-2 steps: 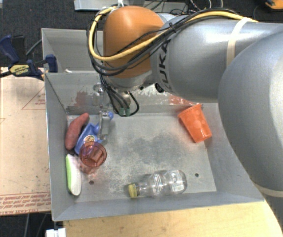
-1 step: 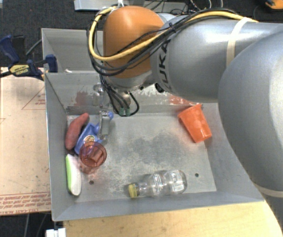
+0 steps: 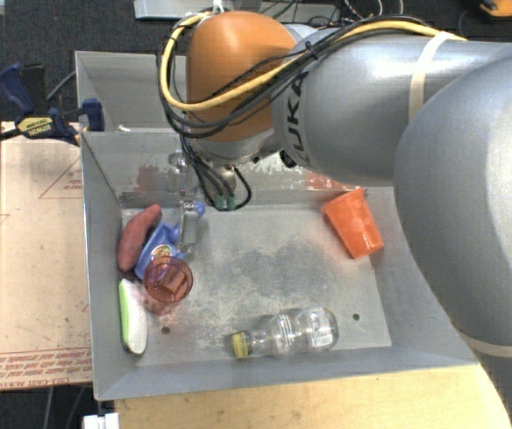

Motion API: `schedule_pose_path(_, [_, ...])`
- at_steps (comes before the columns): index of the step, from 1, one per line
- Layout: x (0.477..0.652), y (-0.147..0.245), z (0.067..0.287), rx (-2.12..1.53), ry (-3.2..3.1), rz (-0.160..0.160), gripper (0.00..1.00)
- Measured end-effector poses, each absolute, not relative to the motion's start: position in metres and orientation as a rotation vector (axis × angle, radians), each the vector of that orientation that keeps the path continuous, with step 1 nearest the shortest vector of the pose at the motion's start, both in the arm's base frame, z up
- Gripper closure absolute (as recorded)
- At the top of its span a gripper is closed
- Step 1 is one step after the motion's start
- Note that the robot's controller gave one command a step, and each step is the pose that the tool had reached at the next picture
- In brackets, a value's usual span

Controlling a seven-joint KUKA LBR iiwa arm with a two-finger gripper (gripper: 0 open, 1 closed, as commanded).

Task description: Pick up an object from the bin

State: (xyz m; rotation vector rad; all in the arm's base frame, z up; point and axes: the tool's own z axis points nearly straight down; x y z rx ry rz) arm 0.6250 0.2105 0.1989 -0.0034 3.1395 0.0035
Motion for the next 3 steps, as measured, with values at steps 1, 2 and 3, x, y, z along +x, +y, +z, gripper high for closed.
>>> schedule_pose_path(1, [0.621,0.198,0.201,-0.15,3.137,0.003,0.0])
schedule_pose_path(2, [0.607,0.221,0.168,-0.203,3.125,0.007,0.0])
schedule_pose_path(3, [0.578,0.246,0.107,-0.651,3.068,0.005,0.0])
